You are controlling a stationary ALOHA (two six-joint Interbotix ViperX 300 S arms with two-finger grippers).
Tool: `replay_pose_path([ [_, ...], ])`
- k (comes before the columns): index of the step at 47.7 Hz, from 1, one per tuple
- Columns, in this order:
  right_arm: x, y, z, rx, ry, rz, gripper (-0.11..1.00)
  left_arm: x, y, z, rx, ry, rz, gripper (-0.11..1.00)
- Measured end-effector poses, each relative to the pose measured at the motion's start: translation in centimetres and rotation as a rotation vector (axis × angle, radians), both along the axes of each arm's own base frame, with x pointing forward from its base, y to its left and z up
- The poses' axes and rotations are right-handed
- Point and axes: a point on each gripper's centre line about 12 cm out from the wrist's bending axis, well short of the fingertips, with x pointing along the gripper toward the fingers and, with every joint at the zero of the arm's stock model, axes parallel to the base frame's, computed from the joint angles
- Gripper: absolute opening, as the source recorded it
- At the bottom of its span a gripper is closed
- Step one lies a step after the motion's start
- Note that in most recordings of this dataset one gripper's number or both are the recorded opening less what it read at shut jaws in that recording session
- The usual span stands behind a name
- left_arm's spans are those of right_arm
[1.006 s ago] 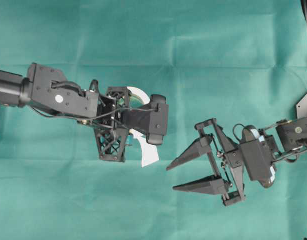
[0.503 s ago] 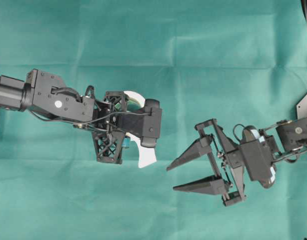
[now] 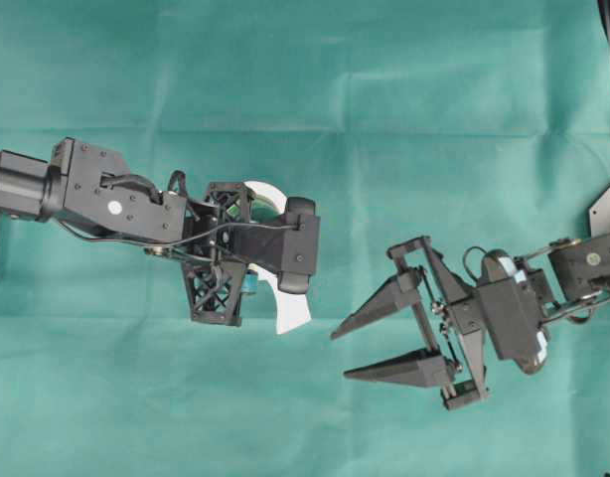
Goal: Peel off the duct tape with your right arm.
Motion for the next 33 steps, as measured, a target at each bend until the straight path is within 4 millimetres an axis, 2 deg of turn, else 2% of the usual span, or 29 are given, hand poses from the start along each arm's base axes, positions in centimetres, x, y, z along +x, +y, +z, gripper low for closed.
replay_pose_path([
  [7, 0.0, 0.1, 0.0, 0.0, 0.0, 0.002, 0.18, 0.0, 0.0, 0.0, -0.001, 0.002, 0.001, 0.21],
  [13, 0.0, 0.0, -0.1, 0.0, 0.001, 0.002, 0.18, 0.0, -0.1, 0.5, 0.002, -0.008, -0.007, 0.52],
  [14, 0.0, 0.0, -0.1, -0.002, 0.001, 0.001, 0.18, -0.1, 0.0, 0.6, 0.001, -0.011, -0.004, 0.54],
  [21, -0.1, 0.0, -0.2, -0.002, 0.006, 0.002, 0.18, -0.2, -0.2, 1.6, 0.0, -0.029, -0.01, 0.42],
  [33, -0.1, 0.0, -0.2, -0.002, 0.006, 0.002, 0.18, -0.7, -0.2, 2.7, 0.0, -0.028, -0.01, 0.42],
])
